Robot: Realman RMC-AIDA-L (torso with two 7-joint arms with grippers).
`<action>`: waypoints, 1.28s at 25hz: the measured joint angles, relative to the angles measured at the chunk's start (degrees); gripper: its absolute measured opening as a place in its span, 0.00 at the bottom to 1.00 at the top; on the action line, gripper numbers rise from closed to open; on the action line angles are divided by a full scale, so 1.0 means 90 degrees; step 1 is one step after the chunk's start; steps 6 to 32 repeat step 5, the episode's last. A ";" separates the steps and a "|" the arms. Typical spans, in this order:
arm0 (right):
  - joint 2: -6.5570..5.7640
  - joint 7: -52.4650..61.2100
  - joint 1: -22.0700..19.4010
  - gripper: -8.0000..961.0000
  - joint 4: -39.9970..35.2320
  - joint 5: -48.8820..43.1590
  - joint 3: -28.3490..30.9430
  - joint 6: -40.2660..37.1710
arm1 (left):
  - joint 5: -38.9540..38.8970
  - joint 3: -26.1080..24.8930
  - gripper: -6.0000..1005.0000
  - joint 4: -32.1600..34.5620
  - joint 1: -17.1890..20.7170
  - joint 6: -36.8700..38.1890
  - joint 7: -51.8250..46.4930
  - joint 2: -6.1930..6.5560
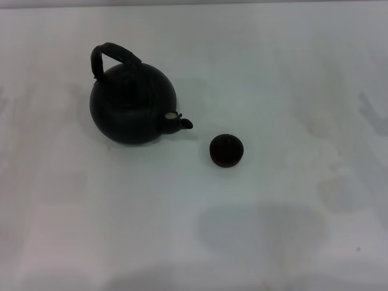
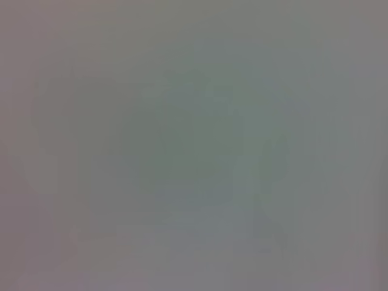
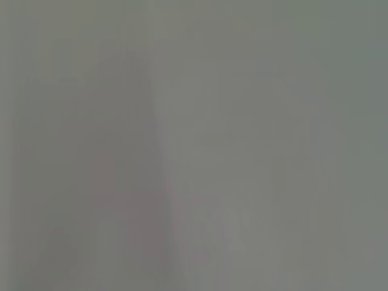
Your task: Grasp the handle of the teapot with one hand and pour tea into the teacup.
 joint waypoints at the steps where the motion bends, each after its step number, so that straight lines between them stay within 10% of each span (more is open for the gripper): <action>1: 0.0001 -0.0060 0.0001 0.91 0.0024 -0.0001 0.0008 -0.0011 | 0.0002 -0.0015 0.88 -0.0007 -0.0015 -0.0025 0.0055 -0.0005; 32: 0.0000 -0.0196 0.0025 0.91 -0.0049 0.0006 0.0030 -0.0009 | -0.0048 -0.0147 0.88 -0.0009 -0.0079 -0.0036 0.0245 -0.0108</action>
